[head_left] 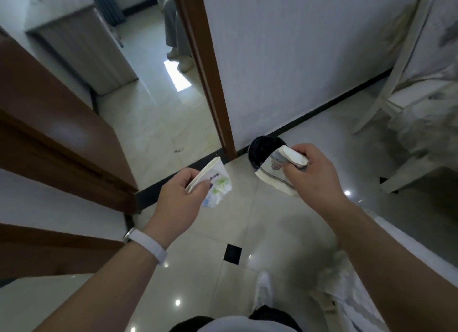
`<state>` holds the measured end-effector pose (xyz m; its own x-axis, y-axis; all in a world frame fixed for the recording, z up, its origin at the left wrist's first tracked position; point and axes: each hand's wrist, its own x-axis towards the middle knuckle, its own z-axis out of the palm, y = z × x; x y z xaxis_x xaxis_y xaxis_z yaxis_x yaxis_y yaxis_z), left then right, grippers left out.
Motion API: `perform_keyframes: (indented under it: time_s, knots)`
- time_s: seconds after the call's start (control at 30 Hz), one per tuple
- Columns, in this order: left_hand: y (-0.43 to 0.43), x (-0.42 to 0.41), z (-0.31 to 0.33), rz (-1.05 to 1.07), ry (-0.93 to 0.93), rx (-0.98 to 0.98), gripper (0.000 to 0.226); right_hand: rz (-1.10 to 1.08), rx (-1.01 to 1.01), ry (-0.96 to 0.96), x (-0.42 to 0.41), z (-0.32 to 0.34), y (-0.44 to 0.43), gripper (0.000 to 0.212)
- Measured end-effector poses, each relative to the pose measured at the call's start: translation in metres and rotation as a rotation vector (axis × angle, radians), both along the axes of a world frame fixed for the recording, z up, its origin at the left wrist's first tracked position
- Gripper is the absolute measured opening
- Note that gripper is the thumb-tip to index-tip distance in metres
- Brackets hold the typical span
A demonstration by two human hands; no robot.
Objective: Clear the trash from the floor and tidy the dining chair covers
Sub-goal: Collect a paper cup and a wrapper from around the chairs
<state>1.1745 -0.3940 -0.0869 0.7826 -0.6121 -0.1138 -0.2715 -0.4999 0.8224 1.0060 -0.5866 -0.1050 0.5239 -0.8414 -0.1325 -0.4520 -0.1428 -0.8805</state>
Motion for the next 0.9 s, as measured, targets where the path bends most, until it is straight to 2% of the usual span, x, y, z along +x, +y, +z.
perform_keyframes:
  time_s: [0.27, 0.5, 0.73, 0.9]
  knots:
    - [-0.085, 0.083, -0.010, -0.109, 0.012, -0.024, 0.010, -0.115, -0.041, 0.069, 0.054, -0.015, -0.048, 0.022]
    - [-0.164, 0.187, -0.054, -0.230, 0.206, -0.047, 0.010, -0.222, -0.096, 0.228, 0.129, -0.022, -0.095, 0.019]
    - [-0.237, 0.285, -0.080, -0.440, 0.076, 0.064, 0.009, -0.328, -0.082, 0.315, 0.202, -0.038, -0.129, 0.023]
    - [-0.288, 0.315, -0.101, -0.561, 0.091, 0.104, 0.009, -0.373, -0.031, 0.359, 0.217, -0.055, -0.146, 0.024]
